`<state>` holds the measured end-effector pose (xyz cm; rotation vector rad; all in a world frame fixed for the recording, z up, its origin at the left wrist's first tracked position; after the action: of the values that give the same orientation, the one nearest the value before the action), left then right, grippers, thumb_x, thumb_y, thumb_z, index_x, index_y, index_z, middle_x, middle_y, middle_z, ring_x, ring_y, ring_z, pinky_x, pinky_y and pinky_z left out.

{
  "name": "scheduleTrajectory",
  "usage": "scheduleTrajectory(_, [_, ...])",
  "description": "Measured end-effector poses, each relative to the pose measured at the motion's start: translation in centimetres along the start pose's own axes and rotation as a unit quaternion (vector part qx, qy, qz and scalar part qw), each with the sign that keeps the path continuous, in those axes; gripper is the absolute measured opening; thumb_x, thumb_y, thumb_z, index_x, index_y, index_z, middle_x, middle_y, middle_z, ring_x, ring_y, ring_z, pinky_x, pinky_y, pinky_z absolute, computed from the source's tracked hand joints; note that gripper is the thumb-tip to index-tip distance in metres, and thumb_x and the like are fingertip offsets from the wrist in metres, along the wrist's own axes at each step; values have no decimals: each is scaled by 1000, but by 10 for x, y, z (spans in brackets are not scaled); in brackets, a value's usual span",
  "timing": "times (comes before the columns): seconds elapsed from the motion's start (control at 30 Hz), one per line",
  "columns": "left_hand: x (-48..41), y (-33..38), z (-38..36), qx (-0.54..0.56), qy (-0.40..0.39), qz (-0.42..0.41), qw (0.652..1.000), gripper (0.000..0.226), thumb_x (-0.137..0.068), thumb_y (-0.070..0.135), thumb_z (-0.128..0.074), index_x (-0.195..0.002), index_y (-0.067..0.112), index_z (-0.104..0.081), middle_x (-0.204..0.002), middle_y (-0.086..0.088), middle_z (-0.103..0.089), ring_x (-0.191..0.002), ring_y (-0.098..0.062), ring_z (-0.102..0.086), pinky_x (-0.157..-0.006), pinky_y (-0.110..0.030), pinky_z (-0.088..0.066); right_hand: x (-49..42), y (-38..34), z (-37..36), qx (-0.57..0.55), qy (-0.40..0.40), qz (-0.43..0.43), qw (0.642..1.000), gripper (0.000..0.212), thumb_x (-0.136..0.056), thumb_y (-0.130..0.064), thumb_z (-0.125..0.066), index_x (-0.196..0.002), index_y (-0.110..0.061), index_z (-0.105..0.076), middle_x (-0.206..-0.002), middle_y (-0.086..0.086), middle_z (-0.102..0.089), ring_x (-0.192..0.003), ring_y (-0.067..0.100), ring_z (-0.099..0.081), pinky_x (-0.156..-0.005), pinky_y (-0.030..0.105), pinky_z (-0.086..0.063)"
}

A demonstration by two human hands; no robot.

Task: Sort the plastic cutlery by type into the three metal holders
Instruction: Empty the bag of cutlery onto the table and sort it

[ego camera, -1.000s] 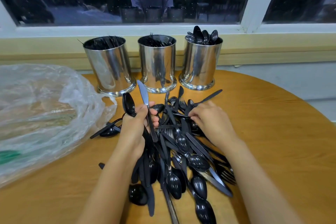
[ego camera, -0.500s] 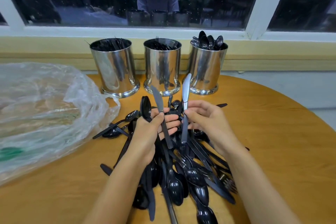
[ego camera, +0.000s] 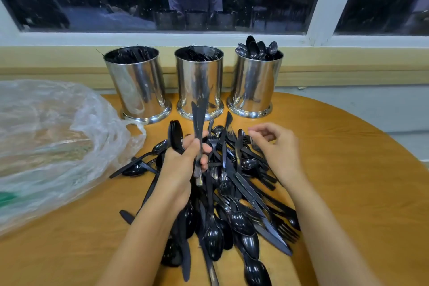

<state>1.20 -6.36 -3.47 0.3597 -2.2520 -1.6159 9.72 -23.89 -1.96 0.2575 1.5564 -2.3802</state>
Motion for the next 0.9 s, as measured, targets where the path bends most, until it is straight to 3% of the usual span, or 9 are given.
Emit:
scheduleTrajectory(0.13, [-7, 3, 11, 87, 51, 18, 995, 23, -105, 8, -42, -111, 7, -64, -65, 0, -61, -49, -10, -47, -49, -21, -44, -7, 28, 7, 173, -38, -33, 984, 6, -88, -21, -70, -93, -22, -72, -86, -8, -68, -71, -1, -54, -64, 12, -43])
scheduleTrajectory(0.23, [-8, 3, 13, 105, 51, 24, 993, 22, -105, 9, -42, -110, 8, -63, -65, 0, -62, -49, -9, -49, -49, -21, -46, -4, 35, 0, 201, -93, -38, 974, 17, -87, -26, -72, -103, -23, -71, -91, -9, -68, -83, 7, -59, -77, 28, -52])
scheduleTrajectory(0.33, [-7, 1, 12, 96, 43, 26, 994, 22, -105, 11, -43, -109, 10, -64, -69, 0, -63, -52, -10, -50, -54, -23, -46, -1, 33, -8, 232, -112, -11, 966, 24, -87, -22, -71, -111, -23, -69, -89, -11, -64, -88, 10, -60, -82, 33, -53])
scheduleTrajectory(0.4, [-7, 1, 12, 89, 38, 25, 995, 22, -105, 12, -43, -110, 10, -64, -68, 1, -62, -54, -10, -50, -56, -24, -46, -1, 24, -6, 226, -69, 38, 971, 27, -89, -18, -68, -117, -22, -68, -92, -11, -61, -86, 6, -57, -78, 27, -52])
scheduleTrajectory(0.47, [-7, 0, 12, 89, 28, 23, 995, 22, -105, 14, -44, -112, 9, -64, -66, 3, -59, -54, -10, -48, -55, -23, -45, 0, 8, 2, 181, 23, 112, 977, 26, -91, -13, -65, -116, -18, -67, -95, -13, -57, -76, -4, -52, -67, 11, -43])
scheduleTrajectory(0.6, [-7, -1, 12, 77, 15, 18, 997, 23, -103, 15, -46, -116, 7, -63, -65, 5, -55, -54, -8, -47, -56, -22, -45, 9, -20, 18, -18, 194, 177, 965, 20, -92, 0, -60, -96, -19, -56, -87, -13, -55, -78, -3, -59, -66, 12, -47])
scheduleTrajectory(0.67, [-6, 0, 11, 76, 17, 11, 997, 20, -102, 12, -47, -112, 7, -64, -68, 2, -61, -58, -9, -54, -58, -22, -49, 9, -23, 15, -188, 180, 117, 959, 26, -92, 4, -57, -89, -21, -50, -82, -15, -61, -83, 15, -69, -73, 21, -55])
scheduleTrajectory(0.77, [-4, -1, 9, 88, 27, 12, 996, 18, -102, 11, -47, -106, 8, -65, -88, -7, -75, -75, -15, -71, -70, -25, -61, 11, -20, -6, -361, 71, -57, 928, 15, -87, 6, -61, -91, -8, -55, -84, -3, -66, -83, 19, -71, -77, 23, -57])
scheduleTrajectory(0.9, [-3, -2, 5, 117, 38, 8, 992, 18, -102, 7, -46, -108, 3, -62, -103, -18, -74, -93, -25, -73, -80, -31, -60, 26, -18, -38, -272, -47, -122, 954, 14, -83, -8, -72, -93, -13, -65, -84, -4, -70, -79, 5, -66, -72, 16, -52])
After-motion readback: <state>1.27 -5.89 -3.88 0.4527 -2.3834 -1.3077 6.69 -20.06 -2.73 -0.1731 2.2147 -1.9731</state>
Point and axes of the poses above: each hand's wrist, its own x-axis away from the middle knuckle, its own z-axis out of the back of the hand, y = z × x, the point moved 3 cm from there along -x, towards the middle knuckle
